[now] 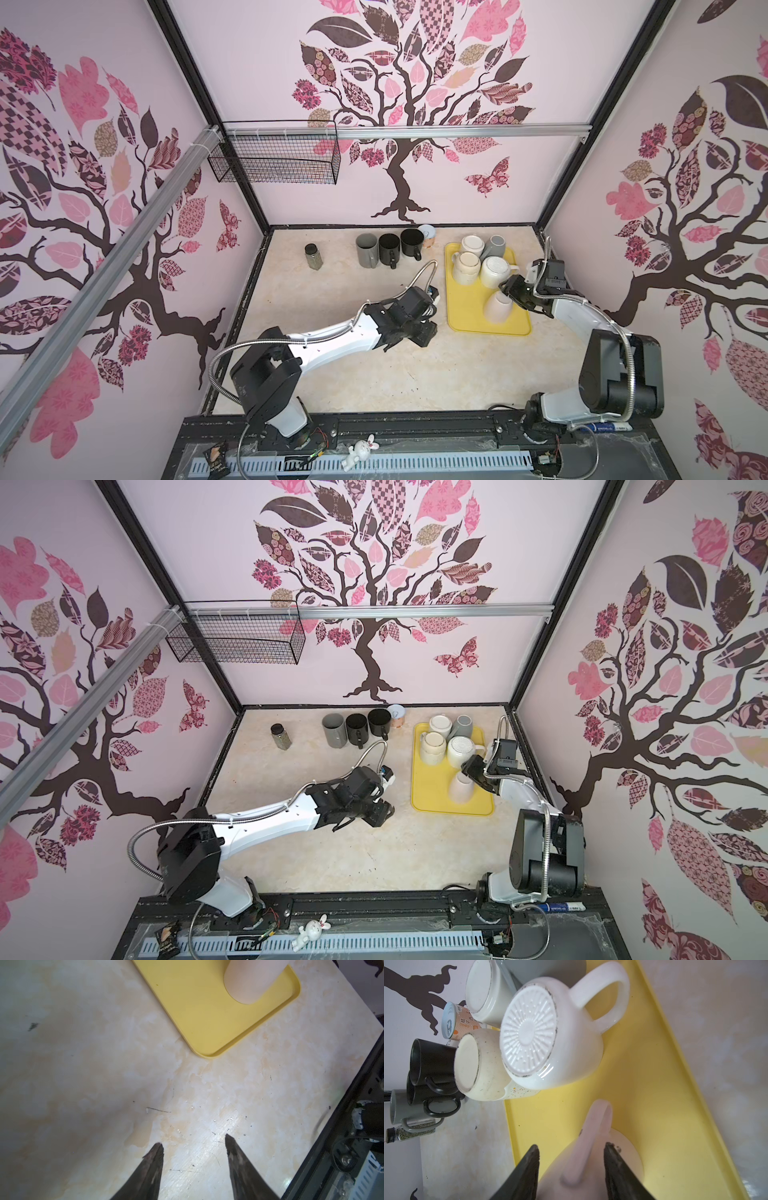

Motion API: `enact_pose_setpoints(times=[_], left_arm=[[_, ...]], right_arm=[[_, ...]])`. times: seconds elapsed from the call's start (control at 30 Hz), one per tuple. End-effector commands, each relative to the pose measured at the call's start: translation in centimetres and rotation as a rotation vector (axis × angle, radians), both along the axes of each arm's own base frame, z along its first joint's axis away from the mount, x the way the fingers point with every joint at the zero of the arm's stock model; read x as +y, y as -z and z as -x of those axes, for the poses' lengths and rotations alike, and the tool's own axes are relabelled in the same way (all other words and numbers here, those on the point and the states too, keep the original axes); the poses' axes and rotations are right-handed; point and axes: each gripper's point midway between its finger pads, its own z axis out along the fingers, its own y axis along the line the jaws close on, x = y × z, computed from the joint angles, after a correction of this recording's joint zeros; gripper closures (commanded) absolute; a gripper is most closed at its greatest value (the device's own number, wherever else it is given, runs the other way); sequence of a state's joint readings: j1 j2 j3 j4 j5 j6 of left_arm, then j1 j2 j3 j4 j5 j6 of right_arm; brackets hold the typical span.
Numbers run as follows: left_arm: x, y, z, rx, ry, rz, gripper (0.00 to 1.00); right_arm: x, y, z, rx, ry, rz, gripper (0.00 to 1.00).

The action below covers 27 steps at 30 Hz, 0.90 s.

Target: Turn the mug right side up

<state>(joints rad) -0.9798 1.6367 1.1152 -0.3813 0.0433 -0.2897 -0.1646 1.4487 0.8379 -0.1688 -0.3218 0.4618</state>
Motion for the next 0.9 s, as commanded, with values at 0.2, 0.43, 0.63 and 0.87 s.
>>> enact_pose_setpoints(times=[0.2,0.43,0.63,0.87], left_arm=[[-14.5,-3.1,1.0,-0.017,0.083,0.243,0.5],[-21.1,-2.4,-0.4,0.097,0.027,0.424,0.5],[-21.7,-0.5,-2.5,0.132,-0.067,0.444,0.51],[-18.1,0.1,-6.6,0.162,-0.208,0.466,0.51]], right_arm=[[-1.9,-1.8,-1.5,0.004,0.02,0.062,0.43],[-1.5,0.0,-0.5,0.097,-0.014,0.039,0.45],[-0.8,1.4,1.5,0.116,-0.013,0.011,0.49],[1.1,0.9,2.5,0.057,-0.003,-0.07,0.54]])
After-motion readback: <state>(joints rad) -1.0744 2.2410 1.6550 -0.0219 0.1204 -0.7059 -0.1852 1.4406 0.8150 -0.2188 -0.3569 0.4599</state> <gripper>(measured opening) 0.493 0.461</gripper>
